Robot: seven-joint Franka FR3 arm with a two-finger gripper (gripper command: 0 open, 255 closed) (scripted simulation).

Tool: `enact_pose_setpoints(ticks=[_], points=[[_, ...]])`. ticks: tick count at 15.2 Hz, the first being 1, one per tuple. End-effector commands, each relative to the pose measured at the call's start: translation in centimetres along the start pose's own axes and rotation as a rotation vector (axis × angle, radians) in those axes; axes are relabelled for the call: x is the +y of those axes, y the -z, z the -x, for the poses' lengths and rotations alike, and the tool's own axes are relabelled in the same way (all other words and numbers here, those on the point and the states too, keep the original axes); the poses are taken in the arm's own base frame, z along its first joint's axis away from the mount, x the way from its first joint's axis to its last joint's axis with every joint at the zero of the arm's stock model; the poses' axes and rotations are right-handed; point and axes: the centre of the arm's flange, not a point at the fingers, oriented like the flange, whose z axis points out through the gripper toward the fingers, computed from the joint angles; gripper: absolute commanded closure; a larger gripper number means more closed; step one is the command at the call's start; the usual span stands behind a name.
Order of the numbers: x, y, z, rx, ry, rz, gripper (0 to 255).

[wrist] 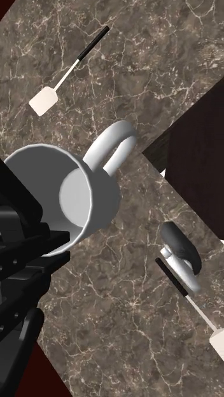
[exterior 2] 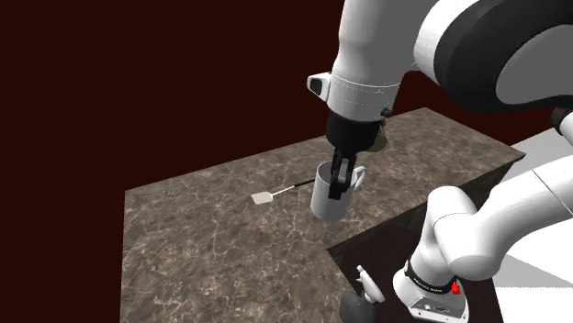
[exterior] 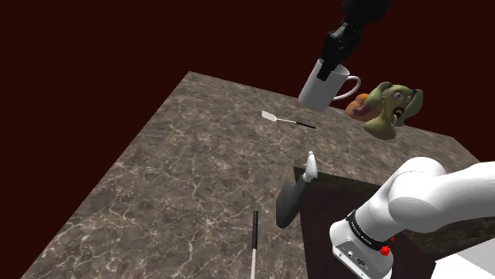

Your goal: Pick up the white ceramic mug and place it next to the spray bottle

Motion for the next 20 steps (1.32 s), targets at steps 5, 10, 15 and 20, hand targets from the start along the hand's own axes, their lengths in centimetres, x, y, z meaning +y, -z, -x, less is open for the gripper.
enact_pose_setpoints(ticks=[5, 10, 15, 20], points=[[-8.0, 0.3, 2.2, 0.000, -0.001, -0.001, 255], [-14.2, 0.4, 4.2, 0.000, -0.001, -0.001, 255], [-20.5, 0.6, 6.2, 0.000, -0.001, -0.001, 255], [-22.1, -1.0, 6.8, 0.000, -0.001, -0.001, 255]])
